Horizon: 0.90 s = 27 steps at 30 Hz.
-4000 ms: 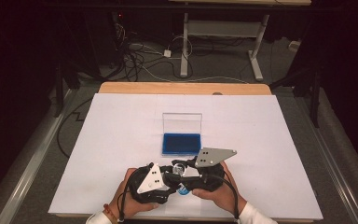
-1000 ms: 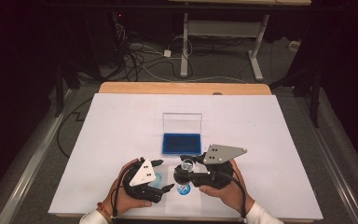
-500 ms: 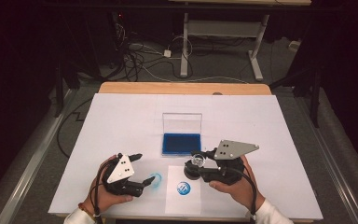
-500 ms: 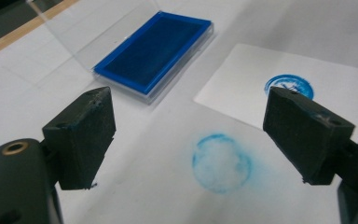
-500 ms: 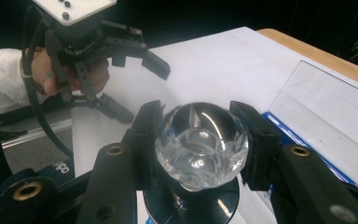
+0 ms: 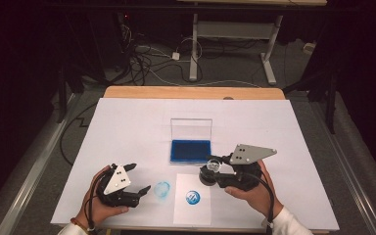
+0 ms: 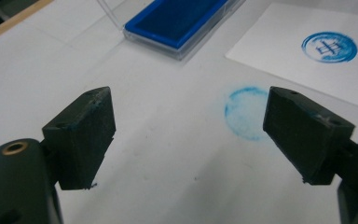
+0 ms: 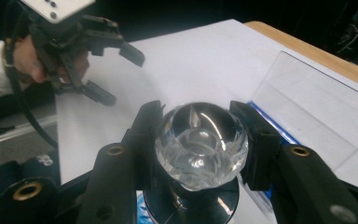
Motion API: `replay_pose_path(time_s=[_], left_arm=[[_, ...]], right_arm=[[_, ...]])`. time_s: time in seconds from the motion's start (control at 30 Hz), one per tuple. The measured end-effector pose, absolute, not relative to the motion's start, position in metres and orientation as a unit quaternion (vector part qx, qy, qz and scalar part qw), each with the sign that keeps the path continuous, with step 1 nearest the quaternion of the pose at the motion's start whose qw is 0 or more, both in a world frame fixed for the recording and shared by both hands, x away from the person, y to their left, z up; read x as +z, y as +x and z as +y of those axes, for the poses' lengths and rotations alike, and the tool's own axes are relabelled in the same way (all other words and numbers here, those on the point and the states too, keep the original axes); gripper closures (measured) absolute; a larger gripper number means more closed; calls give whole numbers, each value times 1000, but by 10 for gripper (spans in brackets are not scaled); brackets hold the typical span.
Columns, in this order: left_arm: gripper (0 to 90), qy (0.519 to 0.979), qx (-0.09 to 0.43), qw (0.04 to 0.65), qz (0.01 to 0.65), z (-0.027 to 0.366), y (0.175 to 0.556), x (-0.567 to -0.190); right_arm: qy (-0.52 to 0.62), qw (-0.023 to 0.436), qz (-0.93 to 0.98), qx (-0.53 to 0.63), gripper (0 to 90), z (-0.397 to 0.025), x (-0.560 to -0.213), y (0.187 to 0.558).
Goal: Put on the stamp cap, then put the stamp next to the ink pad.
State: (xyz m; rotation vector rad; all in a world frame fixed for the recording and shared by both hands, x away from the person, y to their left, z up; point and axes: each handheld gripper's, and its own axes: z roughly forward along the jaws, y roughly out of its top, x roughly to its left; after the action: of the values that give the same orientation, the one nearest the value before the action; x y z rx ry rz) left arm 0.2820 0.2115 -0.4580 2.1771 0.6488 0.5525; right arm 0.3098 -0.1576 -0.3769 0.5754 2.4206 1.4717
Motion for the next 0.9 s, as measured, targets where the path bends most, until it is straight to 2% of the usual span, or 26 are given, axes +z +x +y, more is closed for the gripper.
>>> replay_pose_path(time_s=[0.3,0.9], left_arm=[[163,861,217,377,264,221,277,-466],[163,852,217,386,281,229,277,-465]], right_arm=[[209,139,833,493,565,-165,-377,315],[247,180,821,483,565,-186,-361,331]])
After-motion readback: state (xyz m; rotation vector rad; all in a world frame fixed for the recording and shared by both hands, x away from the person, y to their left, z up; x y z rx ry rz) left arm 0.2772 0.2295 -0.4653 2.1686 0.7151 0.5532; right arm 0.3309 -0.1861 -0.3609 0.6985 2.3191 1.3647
